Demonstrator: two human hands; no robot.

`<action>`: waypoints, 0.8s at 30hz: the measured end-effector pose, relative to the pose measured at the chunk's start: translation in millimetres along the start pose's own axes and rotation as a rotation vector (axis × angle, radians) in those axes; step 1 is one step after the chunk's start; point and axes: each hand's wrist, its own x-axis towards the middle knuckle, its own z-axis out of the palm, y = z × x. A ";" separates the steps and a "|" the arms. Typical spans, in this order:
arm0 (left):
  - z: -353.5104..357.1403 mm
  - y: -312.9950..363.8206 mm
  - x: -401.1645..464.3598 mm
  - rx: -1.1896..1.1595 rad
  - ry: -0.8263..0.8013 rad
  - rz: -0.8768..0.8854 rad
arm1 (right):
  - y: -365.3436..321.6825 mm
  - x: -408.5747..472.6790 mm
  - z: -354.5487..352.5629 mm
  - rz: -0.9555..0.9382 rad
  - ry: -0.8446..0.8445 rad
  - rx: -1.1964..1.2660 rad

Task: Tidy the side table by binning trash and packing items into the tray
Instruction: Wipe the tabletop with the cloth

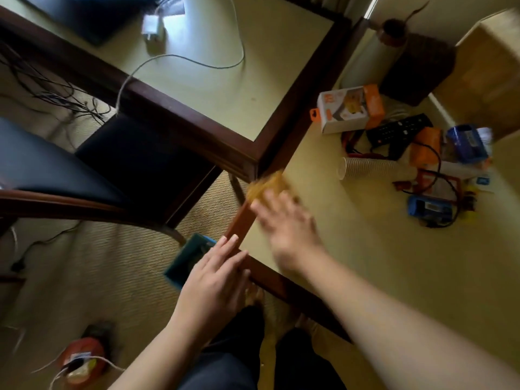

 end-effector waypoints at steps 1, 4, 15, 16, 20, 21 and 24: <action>-7.7 0.1 3.6 -0.040 0.047 -0.039 | -11.9 -27.5 18.1 -0.214 -0.038 -0.032; -33.3 -0.5 20.7 -0.097 0.139 -0.117 | 8.6 -40.8 32.3 -0.530 -0.091 -0.189; -58.0 21.1 95.0 -0.207 0.221 -0.197 | -6.9 -18.2 11.3 -0.472 -0.177 -0.101; -56.7 27.1 97.6 -0.206 0.209 -0.195 | 14.0 -11.5 -0.3 -0.362 -0.151 -0.090; -41.5 53.4 104.3 -0.215 0.188 -0.230 | 61.5 -30.1 -21.5 0.266 0.146 0.069; -33.7 60.1 105.4 -0.227 0.186 -0.250 | 54.0 -51.8 -14.2 0.197 0.119 0.043; -6.1 77.9 109.6 -0.197 0.078 -0.263 | 55.2 -147.6 30.8 -0.341 -0.107 -0.083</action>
